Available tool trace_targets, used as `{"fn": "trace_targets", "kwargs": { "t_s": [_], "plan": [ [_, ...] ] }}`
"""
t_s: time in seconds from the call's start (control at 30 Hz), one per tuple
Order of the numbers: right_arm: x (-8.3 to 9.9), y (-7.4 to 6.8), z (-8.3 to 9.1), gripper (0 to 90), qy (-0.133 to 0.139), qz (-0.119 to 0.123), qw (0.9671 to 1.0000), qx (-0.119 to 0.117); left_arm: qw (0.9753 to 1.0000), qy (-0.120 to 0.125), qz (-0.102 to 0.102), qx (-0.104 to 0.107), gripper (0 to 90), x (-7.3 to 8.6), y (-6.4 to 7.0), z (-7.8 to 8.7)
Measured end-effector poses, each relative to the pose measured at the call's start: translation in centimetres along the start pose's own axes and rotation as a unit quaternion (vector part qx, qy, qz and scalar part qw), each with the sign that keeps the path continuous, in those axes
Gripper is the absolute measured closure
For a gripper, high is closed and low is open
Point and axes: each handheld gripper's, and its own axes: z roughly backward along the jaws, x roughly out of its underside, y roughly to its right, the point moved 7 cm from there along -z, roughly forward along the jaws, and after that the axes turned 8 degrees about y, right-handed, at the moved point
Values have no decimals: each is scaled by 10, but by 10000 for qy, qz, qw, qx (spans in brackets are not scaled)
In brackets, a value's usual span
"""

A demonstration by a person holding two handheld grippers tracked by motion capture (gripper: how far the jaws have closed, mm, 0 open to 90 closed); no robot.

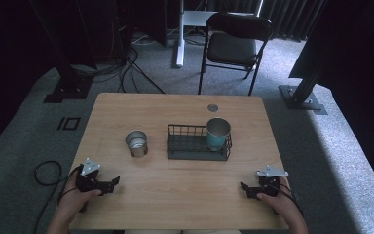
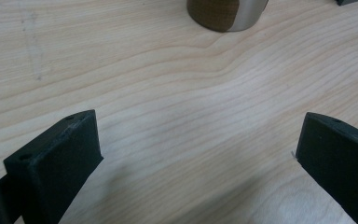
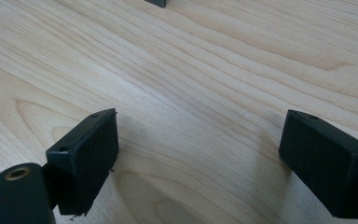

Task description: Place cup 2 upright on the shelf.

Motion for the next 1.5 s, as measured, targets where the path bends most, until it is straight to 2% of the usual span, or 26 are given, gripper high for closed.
{"fn": "trace_targets", "kwargs": {
  "t_s": [0.17,0.47,0.87,0.97,1.2,1.5],
  "plan": [
    [0,0,0,115,-2,0,10000,-1,9998,111,104,86,5,-5,1,-5],
    [0,0,0,115,0,-3,10000,-2,9993,330,97,119,5,-21,3,-9],
    [0,0,0,115,-2,-2,10000,0,9977,641,-3,241,5,-47,12,-16],
    [0,0,0,115,-1,0,10000,-1,9973,667,-47,316,5,-51,15,-19],
    [0,0,0,115,-1,2,10000,0,9967,742,-85,308,5,-63,15,-27],
    [0,0,0,116,0,4,10000,4,9961,774,-228,368,5,-76,19,-38]
  ]
}}
